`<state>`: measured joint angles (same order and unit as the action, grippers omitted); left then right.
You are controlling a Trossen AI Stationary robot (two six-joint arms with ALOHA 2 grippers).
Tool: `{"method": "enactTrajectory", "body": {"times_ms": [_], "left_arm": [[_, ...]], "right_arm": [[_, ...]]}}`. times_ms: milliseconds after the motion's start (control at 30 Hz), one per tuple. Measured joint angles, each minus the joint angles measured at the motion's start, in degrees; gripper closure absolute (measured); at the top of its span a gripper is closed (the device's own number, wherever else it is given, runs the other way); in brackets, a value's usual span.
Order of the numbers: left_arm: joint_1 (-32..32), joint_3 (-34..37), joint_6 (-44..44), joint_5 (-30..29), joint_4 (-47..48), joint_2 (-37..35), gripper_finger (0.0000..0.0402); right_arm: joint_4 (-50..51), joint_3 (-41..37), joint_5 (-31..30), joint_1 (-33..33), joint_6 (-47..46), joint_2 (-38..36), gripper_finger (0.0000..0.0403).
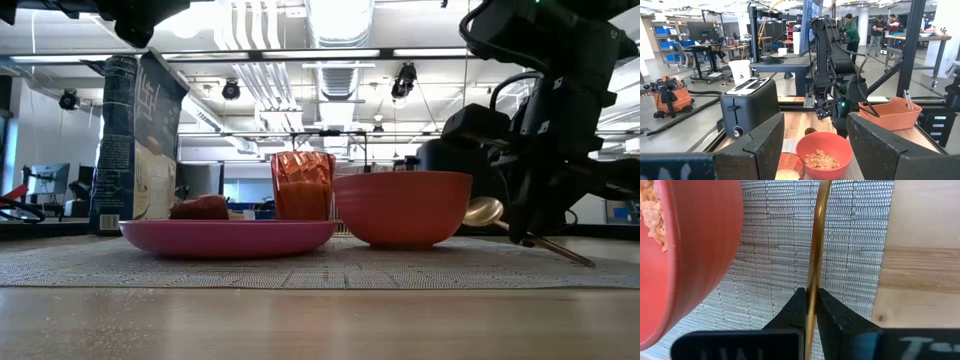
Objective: Arrange a breakfast setting
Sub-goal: Put the gold spoon to the right of the orange bowl on the table mat, then return to Home Position
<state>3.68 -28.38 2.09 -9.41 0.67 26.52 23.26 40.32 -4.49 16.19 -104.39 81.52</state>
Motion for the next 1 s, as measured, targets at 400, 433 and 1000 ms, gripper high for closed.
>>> {"method": "enactTrajectory", "body": {"times_ms": [400, 433, 1000], "left_arm": [[0.0, 0.0, 0.6, 0.0, -0.1, 0.0, 0.0201], [0.0, 0.0, 0.6, 0.0, -0.2, 0.0, 0.0201], [0.0, -1.8, 4.0, 0.0, -0.6, -0.9, 0.0201]], "right_arm": [[0.4, -0.1, 0.1, 0.0, 1.2, -0.3, 0.0300], [0.4, -0.1, 0.4, 0.0, 1.2, -0.7, 0.0292], [0.5, 4.3, -3.6, -0.3, 48.5, -20.7, 0.0267]]}}
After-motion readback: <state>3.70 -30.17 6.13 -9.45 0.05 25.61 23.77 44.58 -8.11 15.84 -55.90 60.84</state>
